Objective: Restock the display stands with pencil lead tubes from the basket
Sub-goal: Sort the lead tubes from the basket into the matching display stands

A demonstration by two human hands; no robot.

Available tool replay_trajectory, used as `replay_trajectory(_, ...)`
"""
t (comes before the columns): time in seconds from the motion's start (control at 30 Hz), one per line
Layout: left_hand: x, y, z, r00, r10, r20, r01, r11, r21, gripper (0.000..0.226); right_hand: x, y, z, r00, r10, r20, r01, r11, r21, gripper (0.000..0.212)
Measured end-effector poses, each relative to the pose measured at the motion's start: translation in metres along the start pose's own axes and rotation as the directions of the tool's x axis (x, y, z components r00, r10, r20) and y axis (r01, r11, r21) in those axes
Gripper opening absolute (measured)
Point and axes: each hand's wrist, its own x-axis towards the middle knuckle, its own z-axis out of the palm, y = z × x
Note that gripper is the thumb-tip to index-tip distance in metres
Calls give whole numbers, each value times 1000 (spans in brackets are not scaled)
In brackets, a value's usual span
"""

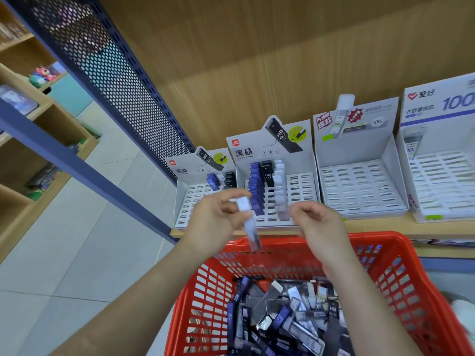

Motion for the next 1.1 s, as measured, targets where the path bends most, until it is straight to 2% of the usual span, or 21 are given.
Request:
replay_trajectory(0.07,13,7,-8,990,26,-137,-36,997,-69,20,10,10,-15,990,-122,-70,100,959,-267,15)
replay_trajectory(0.13,29,19,-12,976,70,-205,-103,983,-154,15,19,19,-26,982,-176,-68,128,886,-446,30)
replay_trajectory(0.2,47,33,-10,967,126,-223,-174,962,-210,15,24,24,-29,981,-191,-11,153,818,-555,40)
replay_trajectory(0.27,66,45,-1,959,169,-226,-220,949,-224,17,24,29,-27,979,-202,35,181,775,-606,42)
replay_trajectory(0.33,86,50,13,950,220,-222,-257,954,-154,18,24,31,-26,970,-241,26,205,761,-615,41)
replay_trajectory(0.43,112,46,39,932,322,-169,-301,944,138,16,26,32,-28,967,-256,-13,197,773,-603,44)
replay_trajectory(0.53,129,37,60,933,348,-88,-309,904,295,17,30,35,-29,960,-276,-36,198,768,-609,49)
replay_trajectory(0.87,148,18,79,917,399,23,-364,809,462,19,35,43,-33,963,-267,-43,191,782,-593,54)
replay_trajectory(0.97,151,17,80,883,456,109,-442,734,515,19,36,45,-34,963,-266,-42,192,788,-586,52)
replay_trajectory(1.03,154,15,82,843,514,158,-501,646,576,20,36,47,-34,961,-274,-50,197,795,-573,51)
replay_trajectory(1.1,157,10,84,815,561,145,-517,592,618,17,35,49,-34,958,-279,-64,198,808,-555,51)
